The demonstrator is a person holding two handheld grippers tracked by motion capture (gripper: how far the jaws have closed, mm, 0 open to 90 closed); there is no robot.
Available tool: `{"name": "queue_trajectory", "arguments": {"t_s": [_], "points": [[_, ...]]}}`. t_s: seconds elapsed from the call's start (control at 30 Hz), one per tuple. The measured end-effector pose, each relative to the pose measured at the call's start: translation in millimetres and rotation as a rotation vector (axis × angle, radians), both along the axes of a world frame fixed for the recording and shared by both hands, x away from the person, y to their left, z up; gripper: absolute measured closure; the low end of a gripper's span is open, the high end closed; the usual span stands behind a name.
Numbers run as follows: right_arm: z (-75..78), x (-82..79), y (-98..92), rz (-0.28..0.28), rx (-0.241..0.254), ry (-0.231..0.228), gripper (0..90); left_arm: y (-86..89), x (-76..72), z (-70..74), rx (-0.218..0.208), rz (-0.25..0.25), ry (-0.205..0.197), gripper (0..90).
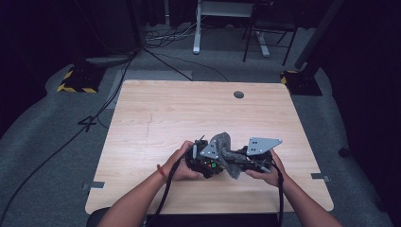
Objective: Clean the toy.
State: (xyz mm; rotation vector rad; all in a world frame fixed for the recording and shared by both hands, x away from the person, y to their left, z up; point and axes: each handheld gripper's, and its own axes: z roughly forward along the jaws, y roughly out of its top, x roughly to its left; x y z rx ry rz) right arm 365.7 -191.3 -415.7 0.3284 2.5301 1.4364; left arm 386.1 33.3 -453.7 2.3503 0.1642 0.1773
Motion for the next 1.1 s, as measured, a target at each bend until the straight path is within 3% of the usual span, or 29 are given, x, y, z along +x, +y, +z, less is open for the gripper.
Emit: {"name": "queue_trajectory", "arguments": {"t_s": [0.1, 0.23, 0.33, 0.43, 0.57, 0.77, 0.87, 0.97, 1.1], "points": [[-0.6, 1.1, -0.3, -0.02, -0.009, -0.004, 77.4, 0.3, -0.3, 1.3, -0.006, 0.003, -0.006, 33.4], [-4.7, 6.1, -5.0, -0.085, -0.093, -0.044, 77.4, 0.3, -3.6, 5.0, -0.01, -0.02, -0.021, 33.5], [-10.1, 10.3, -11.3, -0.115, -0.141, -0.039, 77.4, 2.5, -6.4, 9.9, -0.028, -0.027, -0.029, 33.6], [-14.6, 9.7, -19.0, -0.105, -0.16, -0.02, 77.4, 6.9, -7.0, 14.6, -0.054, -0.019, -0.024, 33.6], [-12.3, 1.0, -23.2, -0.057, -0.137, -0.022, 77.3, 8.4, -6.6, 17.1, -0.057, -0.019, -0.033, 33.6], [0.2, -10.1, -10.0, -0.001, -0.079, -0.057, 77.3, 2.8, -5.1, 8.4, -0.009, -0.017, -0.026, 33.6], [3.3, -10.4, -2.7, -0.011, -0.051, -0.07, 77.2, -1.3, -6.6, 4.5, -0.001, -0.034, -0.015, 33.6], [3.7, -5.9, -0.3, -0.055, -0.077, -0.098, 77.4, -2.9, -8.6, 4.9, -0.008, -0.049, -0.008, 33.6], [-1.8, 3.9, -7.4, -0.114, -0.115, -0.08, 77.5, -0.8, -12.6, 11.0, -0.036, -0.064, -0.009, 33.6]]}}
